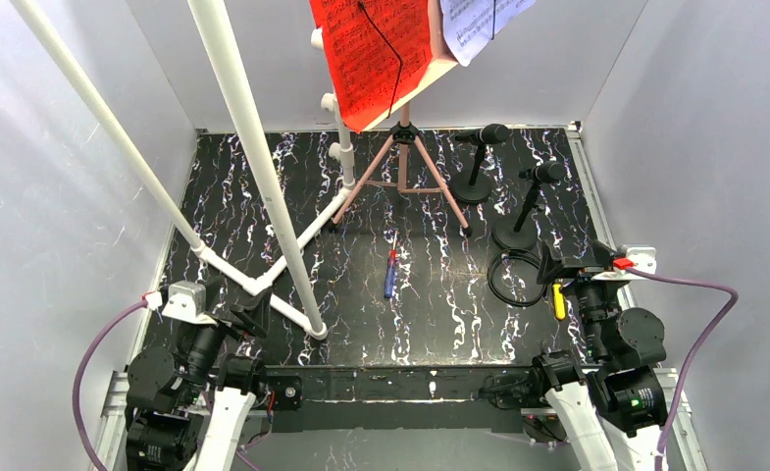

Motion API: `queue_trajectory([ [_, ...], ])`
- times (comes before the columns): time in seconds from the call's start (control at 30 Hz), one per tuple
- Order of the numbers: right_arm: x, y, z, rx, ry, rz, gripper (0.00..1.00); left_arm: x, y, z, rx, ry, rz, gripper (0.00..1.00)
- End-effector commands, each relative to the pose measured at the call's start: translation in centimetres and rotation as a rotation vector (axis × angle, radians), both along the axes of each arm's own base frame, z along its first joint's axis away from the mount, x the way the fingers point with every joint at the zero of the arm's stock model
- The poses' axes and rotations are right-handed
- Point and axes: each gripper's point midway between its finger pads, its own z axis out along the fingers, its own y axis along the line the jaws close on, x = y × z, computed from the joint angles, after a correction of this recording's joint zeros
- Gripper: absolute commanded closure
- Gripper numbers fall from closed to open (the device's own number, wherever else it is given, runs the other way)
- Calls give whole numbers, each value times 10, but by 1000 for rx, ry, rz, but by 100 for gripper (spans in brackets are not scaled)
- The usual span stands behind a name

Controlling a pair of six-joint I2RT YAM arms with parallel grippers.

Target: Pack up the instrument practice props

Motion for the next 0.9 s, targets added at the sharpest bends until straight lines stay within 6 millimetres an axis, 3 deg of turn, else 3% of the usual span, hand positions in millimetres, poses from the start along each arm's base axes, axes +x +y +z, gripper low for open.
queue_trajectory([
  [0.0, -3, -3, 19, 23, -56, -13, 1, -38, -4, 20, -21, -206, -60, 2],
  [0.2, -1, -3, 18, 21, -54, -14, 1, -59, -36, 20, 75, -215, -275, 2],
  [0.5, -1, -4, 18, 26, -60, -21, 1, -65, -59, 21, 75, -186, -423, 2],
  [0.7, 0, -5, 17, 30, -65, -29, 1, -57, -69, 33, 36, -173, -476, 2],
  [0.87, 0, -4, 17, 30, -64, -24, 1, -26, -64, 40, -22, -115, -399, 2],
])
